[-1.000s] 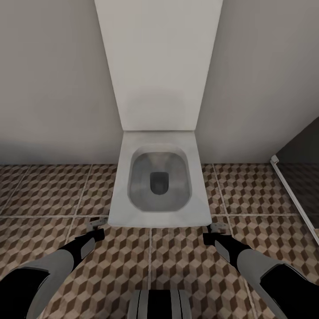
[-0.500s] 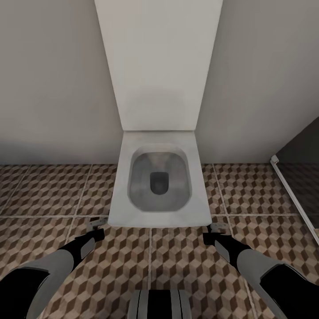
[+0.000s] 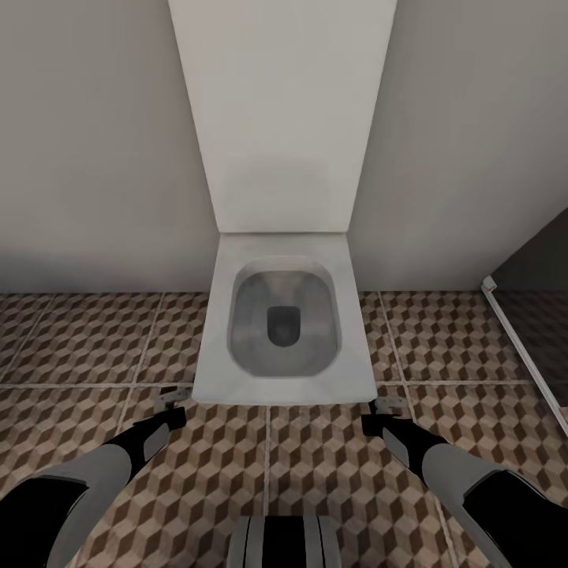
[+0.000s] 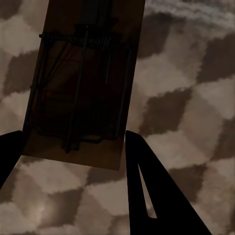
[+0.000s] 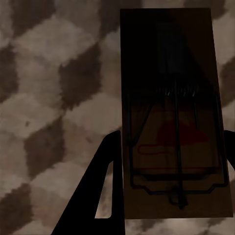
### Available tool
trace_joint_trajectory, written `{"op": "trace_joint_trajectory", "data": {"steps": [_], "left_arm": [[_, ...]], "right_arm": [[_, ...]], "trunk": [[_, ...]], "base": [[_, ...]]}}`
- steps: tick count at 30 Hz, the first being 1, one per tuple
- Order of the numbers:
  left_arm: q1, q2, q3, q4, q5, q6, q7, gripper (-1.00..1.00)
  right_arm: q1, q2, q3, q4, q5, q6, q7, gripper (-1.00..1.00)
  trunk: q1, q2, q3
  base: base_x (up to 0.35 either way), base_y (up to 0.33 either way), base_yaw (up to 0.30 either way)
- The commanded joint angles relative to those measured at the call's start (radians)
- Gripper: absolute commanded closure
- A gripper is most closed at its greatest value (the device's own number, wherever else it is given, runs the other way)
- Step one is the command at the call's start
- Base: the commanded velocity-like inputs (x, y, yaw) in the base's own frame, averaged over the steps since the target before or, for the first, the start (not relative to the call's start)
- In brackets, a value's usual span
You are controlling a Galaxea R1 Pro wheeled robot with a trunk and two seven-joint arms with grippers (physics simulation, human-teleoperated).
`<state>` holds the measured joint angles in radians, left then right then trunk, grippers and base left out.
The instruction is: Take the four mousetraps from the cabinet in the bathroom and place them on the bathroom floor. Make sure all four end up on the same floor surface, and ensure that at least two of them are either under or directly next to the same bathroom sink.
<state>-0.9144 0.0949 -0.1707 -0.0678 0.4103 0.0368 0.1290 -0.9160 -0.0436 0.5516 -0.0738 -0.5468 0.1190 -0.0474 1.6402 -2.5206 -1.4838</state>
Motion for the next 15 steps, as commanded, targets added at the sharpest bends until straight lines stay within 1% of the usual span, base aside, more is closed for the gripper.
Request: {"op": "trace_joint_trajectory", "data": {"steps": [1,12,15], "left_arm": [[0.000,0.000,-0.009,-0.002,0.005,0.005,0.006,1.00],[0.000,0.000,-0.009,-0.003,0.005,0.005,0.006,1.00],[0.000,0.000,-0.009,-0.003,0.005,0.005,0.006,1.00]], "right_arm": [[0.000,-0.001,0.008,-0.003,-0.008,0.007,-0.005,1.00],[0.000,-0.001,0.008,-0.003,-0.008,0.007,-0.005,1.00],[0.000,-0.001,0.008,-0.003,-0.008,0.007,-0.004,1.00]], "trunk": [[0.000,0.000,-0.001],[0.000,0.000,-0.001],[0.001,-0.001,-0.012]], "base": [[0.000,0.000,0.000],[0.000,0.000,0.000],[0.000,0.000,0.000]]}}
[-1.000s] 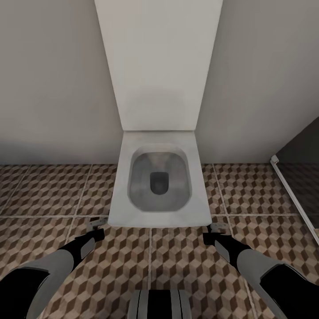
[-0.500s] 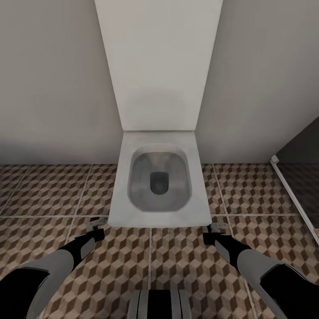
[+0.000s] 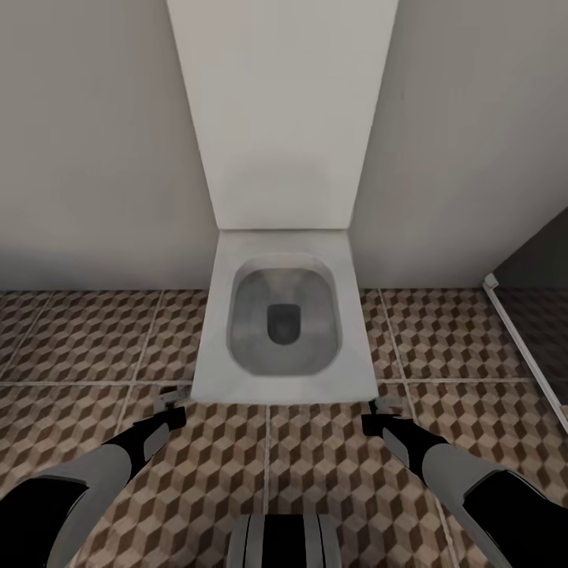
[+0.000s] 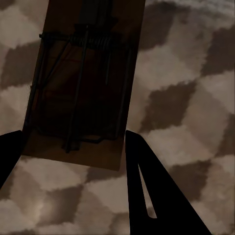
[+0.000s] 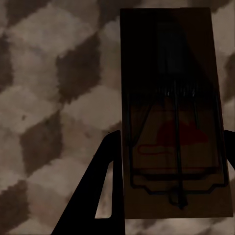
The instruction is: Take the four mousetraps from the cabinet in the bathroom and place them on the bathroom floor. Make sure all four end up on the same floor surface, and ensure that at least two of them are either under or directly next to the same bathroom sink.
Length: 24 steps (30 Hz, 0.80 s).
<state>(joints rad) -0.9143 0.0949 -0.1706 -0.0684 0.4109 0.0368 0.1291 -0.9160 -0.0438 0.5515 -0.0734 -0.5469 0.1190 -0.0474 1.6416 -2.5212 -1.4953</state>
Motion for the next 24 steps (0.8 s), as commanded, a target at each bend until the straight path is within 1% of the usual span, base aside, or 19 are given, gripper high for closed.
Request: {"op": "trace_joint_trajectory", "data": {"steps": [1,2,24], "left_arm": [[0.000,0.000,-0.009,-0.002,0.005,0.005,0.006,1.00],[0.000,0.000,-0.009,-0.002,0.005,0.005,0.006,1.00],[0.000,0.000,-0.009,-0.002,0.004,0.004,0.006,1.00]], "right_arm": [[0.000,-0.001,0.008,-0.003,-0.008,0.007,-0.005,1.00],[0.000,-0.001,0.008,-0.004,-0.008,0.007,-0.005,1.00],[0.000,-0.001,0.008,-0.004,-0.008,0.007,-0.005,1.00]], "trunk": [[0.000,0.000,-0.005],[0.001,-0.001,-0.008],[0.001,-0.001,-0.008]], "base": [[0.000,0.000,0.000],[0.000,0.000,0.000],[0.000,0.000,0.000]]}}
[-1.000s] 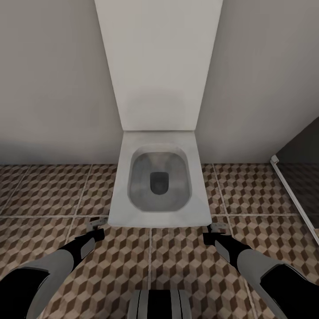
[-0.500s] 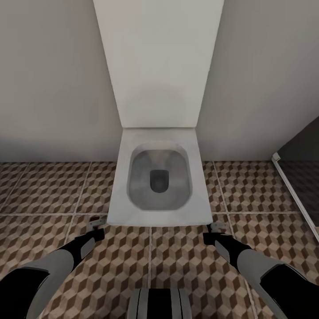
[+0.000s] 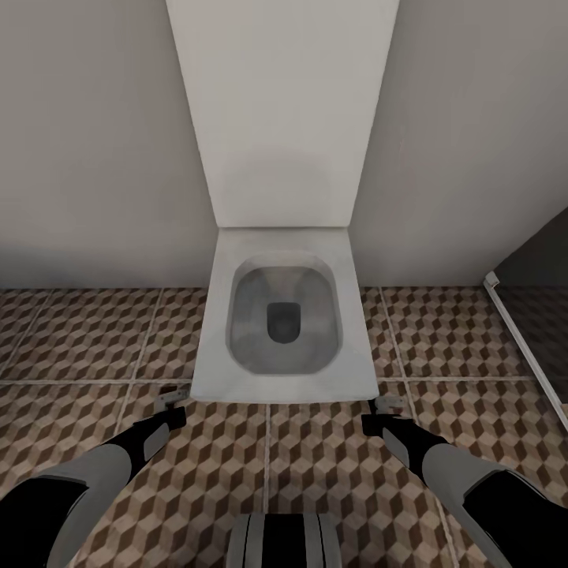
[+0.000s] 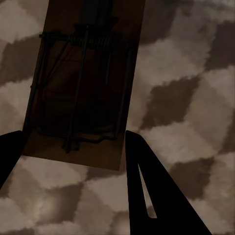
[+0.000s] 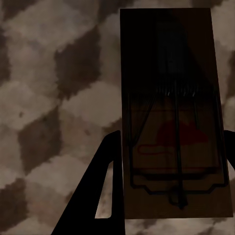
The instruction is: Take the four mousetraps from the cabinet in the bathroom and place them on the bathroom floor. Make sure all four end up on the same floor surface, and ensure that at least two of them are either under or directly next to the same bathroom sink.
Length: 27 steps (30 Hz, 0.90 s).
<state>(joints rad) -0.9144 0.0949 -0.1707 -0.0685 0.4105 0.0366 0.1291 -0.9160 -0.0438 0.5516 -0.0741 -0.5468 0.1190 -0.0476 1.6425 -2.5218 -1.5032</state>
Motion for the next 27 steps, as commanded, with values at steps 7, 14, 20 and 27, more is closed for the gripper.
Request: {"op": "trace_joint_trajectory", "data": {"steps": [7,14,20,27], "left_arm": [[0.000,0.000,-0.009,-0.002,0.005,0.005,0.006,1.00],[0.000,0.000,-0.009,-0.002,0.005,0.005,0.006,1.00],[0.000,-0.001,-0.009,-0.002,0.005,0.005,0.006,1.00],[0.000,-0.001,-0.009,-0.002,0.005,0.005,0.006,1.00]], "right_arm": [[0.000,-0.001,0.008,-0.004,-0.008,0.007,-0.004,1.00],[0.000,-0.001,0.008,-0.004,-0.008,0.007,-0.004,1.00],[0.000,-0.001,0.008,-0.003,-0.008,0.007,-0.004,1.00],[0.000,-0.001,0.010,-0.004,-0.008,0.007,-0.003,-1.00]], "trunk": [[0.000,0.000,-0.001],[0.000,0.000,-0.001],[0.000,0.000,-0.001],[0.000,0.000,-0.001]], "base": [[0.000,0.000,0.000],[0.000,0.000,0.000],[0.000,0.000,0.000],[0.000,0.000,0.000]]}}
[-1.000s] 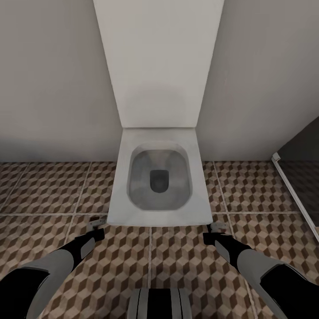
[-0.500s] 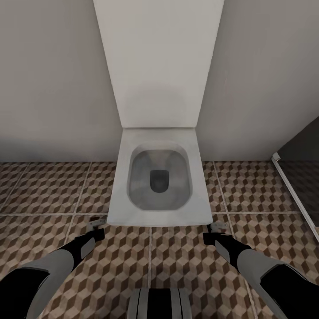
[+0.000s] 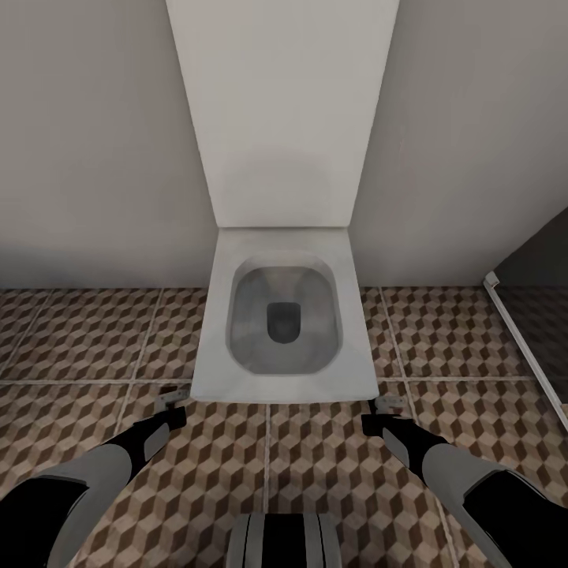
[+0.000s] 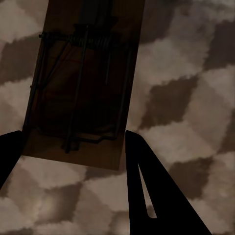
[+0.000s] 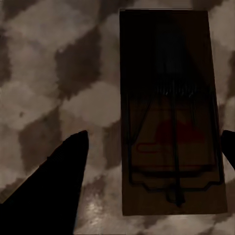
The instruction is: Take the four mousetraps from the cabinet in the bathroom and place them on the bathroom floor. Make sure all four end up on the same floor surface, and ensure that at least two of them are either under or directly next to the same bathroom sink.
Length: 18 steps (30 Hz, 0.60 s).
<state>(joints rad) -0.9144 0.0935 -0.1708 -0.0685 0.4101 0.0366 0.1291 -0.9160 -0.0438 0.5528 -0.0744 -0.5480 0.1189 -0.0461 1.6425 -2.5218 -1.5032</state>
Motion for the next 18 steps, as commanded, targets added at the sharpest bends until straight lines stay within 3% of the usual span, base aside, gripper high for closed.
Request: {"op": "trace_joint_trajectory", "data": {"steps": [1,18], "left_arm": [[0.000,0.000,-0.009,-0.002,0.005,0.005,0.006,1.00],[0.000,0.000,-0.009,-0.002,0.005,0.005,0.006,1.00]], "right_arm": [[0.000,-0.001,0.008,-0.003,-0.007,0.007,-0.005,-1.00],[0.001,-0.001,0.008,-0.003,-0.007,0.007,-0.005,-1.00]], "trunk": [[0.000,0.000,-0.001],[0.000,0.000,-0.001]], "base": [[0.000,0.000,0.000],[0.000,0.000,0.000]]}}
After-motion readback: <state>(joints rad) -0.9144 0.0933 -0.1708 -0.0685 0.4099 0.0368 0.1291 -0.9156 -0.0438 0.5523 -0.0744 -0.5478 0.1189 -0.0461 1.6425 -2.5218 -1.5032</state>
